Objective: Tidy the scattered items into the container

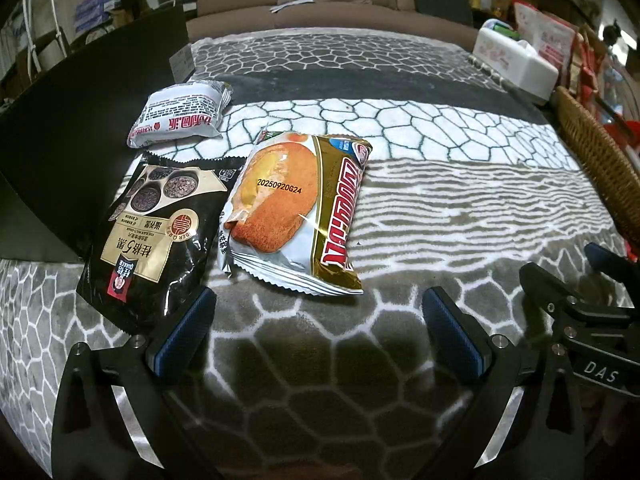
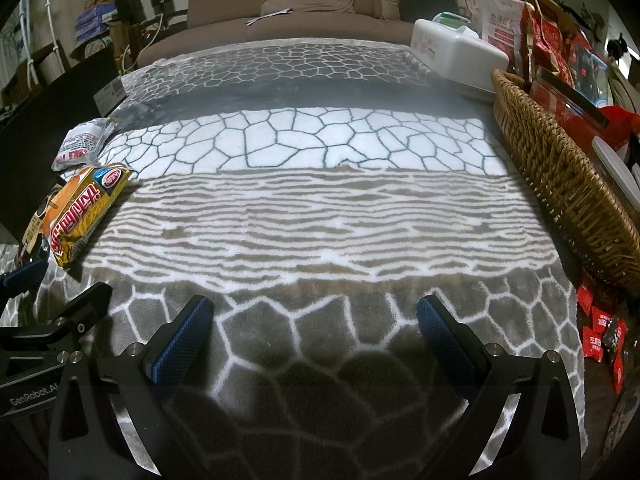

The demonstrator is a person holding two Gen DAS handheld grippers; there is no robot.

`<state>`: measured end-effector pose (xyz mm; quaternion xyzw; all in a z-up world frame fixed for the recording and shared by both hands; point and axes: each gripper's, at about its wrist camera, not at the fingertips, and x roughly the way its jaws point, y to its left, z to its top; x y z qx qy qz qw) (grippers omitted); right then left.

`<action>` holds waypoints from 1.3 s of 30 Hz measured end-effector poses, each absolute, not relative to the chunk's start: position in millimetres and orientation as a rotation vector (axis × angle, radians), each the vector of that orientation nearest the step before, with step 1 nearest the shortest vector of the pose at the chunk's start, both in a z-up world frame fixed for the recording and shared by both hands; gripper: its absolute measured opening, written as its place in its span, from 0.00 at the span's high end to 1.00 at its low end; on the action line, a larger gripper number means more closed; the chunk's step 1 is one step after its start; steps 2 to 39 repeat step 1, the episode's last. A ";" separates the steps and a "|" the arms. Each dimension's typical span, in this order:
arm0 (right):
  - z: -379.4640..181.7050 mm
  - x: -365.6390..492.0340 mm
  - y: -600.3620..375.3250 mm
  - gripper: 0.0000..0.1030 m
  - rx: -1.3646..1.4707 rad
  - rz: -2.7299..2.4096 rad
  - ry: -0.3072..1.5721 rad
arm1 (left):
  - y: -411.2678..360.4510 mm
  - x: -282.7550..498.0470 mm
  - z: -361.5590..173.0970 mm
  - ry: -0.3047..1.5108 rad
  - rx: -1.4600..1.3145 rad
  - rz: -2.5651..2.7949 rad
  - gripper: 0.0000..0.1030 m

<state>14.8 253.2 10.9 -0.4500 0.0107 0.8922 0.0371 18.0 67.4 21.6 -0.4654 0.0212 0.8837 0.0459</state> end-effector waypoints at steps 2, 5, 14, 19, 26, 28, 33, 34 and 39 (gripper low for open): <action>10.9 14.8 253.2 0.00 -1.381 2.739 0.033 | 67.3 18.0 21.6 0.064 -1.421 2.697 0.00; 10.9 14.8 253.2 0.00 -1.381 2.739 0.033 | 67.3 18.0 21.6 0.064 -1.421 2.697 0.00; 10.9 14.8 253.2 0.00 -1.381 2.739 0.033 | 67.3 18.0 21.6 0.064 -1.421 2.697 0.00; 10.9 14.8 253.2 0.00 -1.381 2.739 0.033 | 67.3 18.0 21.6 0.064 -1.421 2.697 0.00; 10.9 14.8 253.2 0.00 -1.381 2.739 0.033 | 67.3 18.0 21.6 0.064 -1.421 2.697 0.00; 10.9 14.8 253.2 0.00 -1.381 2.739 0.033 | 67.3 18.0 21.6 0.064 -1.421 2.697 0.00; 10.9 14.8 253.2 0.00 -1.381 2.739 0.033 | 67.3 18.0 21.6 0.064 -1.421 2.697 0.00; 10.9 14.8 253.2 0.00 -1.381 2.739 0.033 | 67.3 18.0 21.6 0.064 -1.421 2.697 0.00; 10.9 14.8 253.2 0.00 -1.381 2.739 0.033 | 67.3 18.0 21.6 0.064 -1.421 2.697 0.00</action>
